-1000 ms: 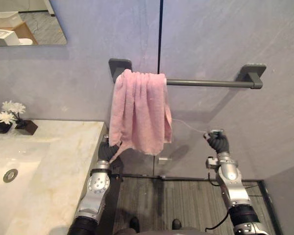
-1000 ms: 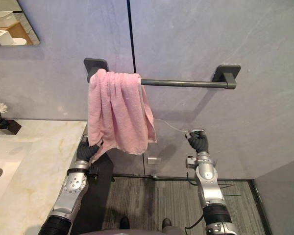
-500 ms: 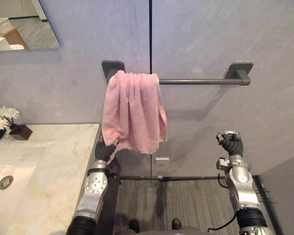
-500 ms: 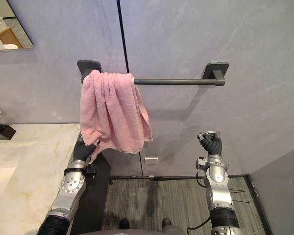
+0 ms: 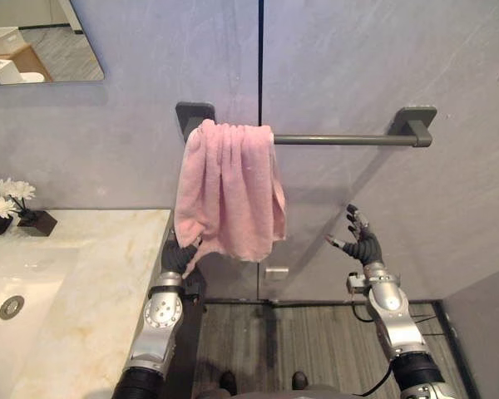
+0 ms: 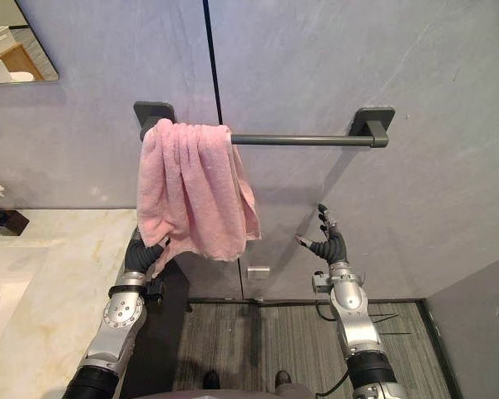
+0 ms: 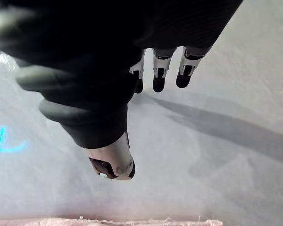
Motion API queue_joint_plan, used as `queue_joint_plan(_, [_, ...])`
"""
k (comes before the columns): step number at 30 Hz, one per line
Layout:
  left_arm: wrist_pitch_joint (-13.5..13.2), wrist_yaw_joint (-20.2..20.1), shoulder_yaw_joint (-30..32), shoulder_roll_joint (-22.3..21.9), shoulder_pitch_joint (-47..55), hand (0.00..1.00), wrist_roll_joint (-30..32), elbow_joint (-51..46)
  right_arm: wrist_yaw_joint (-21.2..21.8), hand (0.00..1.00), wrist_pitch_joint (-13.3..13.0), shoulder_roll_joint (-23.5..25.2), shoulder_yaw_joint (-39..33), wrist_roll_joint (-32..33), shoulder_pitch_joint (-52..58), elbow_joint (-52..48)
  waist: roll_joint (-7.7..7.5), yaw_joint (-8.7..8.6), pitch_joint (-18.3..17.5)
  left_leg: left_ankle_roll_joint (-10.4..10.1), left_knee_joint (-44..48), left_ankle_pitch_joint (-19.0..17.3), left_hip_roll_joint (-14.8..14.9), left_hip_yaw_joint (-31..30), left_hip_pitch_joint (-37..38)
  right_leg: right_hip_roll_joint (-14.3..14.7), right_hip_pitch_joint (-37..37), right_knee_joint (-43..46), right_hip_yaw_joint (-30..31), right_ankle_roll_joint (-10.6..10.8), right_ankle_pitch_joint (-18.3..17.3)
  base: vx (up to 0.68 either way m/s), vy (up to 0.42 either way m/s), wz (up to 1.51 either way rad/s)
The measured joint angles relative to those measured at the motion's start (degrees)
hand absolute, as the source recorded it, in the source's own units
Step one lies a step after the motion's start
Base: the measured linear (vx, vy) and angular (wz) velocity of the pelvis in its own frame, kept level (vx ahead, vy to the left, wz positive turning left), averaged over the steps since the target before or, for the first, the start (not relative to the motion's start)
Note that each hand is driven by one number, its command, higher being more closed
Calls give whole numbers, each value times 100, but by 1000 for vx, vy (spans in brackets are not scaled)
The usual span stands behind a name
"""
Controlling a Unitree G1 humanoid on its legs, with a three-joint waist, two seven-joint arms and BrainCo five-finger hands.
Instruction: Organize washtable
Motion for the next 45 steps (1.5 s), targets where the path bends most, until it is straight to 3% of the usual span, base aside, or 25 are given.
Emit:
queue_joint_plan(19, [-1, 8, -480, -42, -14, 100, 0, 33, 270, 0, 45, 4, 1494, -19, -618, 34, -56, 58, -36, 2, 0, 5, 13, -123, -132, -11, -6, -58, -84, -5, 4, -8, -8, 3])
queue_joint_plan(20, [-1, 8, -490, -44, -14, 100, 0, 33, 265, 100, 45, 17, 1535, -18, -648, 36, -65, 64, -42, 2, 0, 5, 13, -122, -132, -13, -5, -58, -83, -5, 4, 0, 0, 0])
queue_joint_plan(31, [-2, 12, -537, -130, -22, 100, -5, 33, 241, 100, 158, 228, 1869, -13, -951, 313, -92, 209, -59, 4, -1, 8, 15, -150, -187, -17, -48, -42, -100, -7, 2, -21, -14, 1])
queue_joint_plan(45, [-3, 8, -499, -125, -21, 100, -4, 33, 223, 100, 158, 289, 1521, -9, -911, 316, -160, 314, -105, 17, -2, 45, -22, -155, -194, -17, -88, 32, -110, -7, 0, -19, -8, 0])
